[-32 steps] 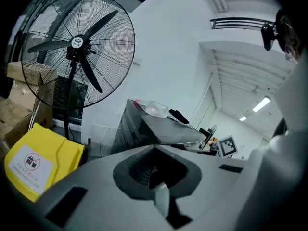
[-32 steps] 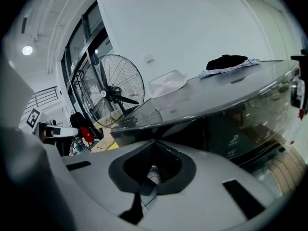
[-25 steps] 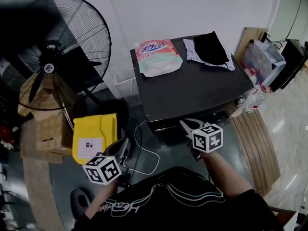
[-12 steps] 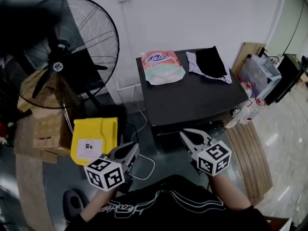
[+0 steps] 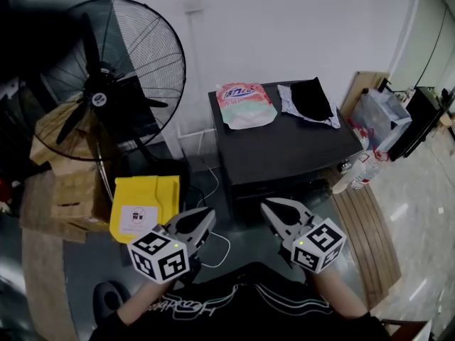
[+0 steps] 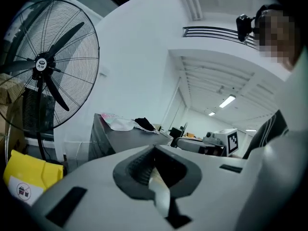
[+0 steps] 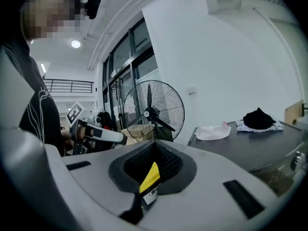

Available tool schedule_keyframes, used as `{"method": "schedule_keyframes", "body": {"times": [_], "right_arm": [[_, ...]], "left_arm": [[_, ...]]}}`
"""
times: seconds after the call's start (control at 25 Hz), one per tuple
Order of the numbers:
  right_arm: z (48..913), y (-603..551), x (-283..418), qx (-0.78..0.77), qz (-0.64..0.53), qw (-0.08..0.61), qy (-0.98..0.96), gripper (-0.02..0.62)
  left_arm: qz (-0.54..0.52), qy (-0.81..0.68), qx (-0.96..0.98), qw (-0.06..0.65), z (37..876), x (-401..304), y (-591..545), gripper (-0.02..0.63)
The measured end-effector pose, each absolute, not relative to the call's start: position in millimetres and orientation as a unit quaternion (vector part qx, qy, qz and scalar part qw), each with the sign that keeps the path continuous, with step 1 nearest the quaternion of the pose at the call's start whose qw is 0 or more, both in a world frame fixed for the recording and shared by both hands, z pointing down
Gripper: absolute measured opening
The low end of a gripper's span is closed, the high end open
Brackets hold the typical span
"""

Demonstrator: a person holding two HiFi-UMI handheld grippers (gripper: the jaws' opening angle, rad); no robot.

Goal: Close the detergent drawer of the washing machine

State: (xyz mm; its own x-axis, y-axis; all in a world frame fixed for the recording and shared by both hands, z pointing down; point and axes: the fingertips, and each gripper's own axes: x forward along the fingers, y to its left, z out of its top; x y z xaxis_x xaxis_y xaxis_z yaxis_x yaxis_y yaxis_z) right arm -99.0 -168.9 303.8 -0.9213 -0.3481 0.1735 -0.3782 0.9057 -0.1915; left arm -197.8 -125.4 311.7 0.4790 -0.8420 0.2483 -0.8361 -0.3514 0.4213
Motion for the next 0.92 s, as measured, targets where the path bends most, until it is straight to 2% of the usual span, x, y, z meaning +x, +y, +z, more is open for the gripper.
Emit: {"method": "schedule_keyframes", "body": {"times": [0.92], "right_arm": [[331,-128,-113,0.188,0.173,0.076,-0.964,0.026]], "left_arm": [[-0.007,-0.49,0.832,0.26,326,-210,-95,0.023]]}}
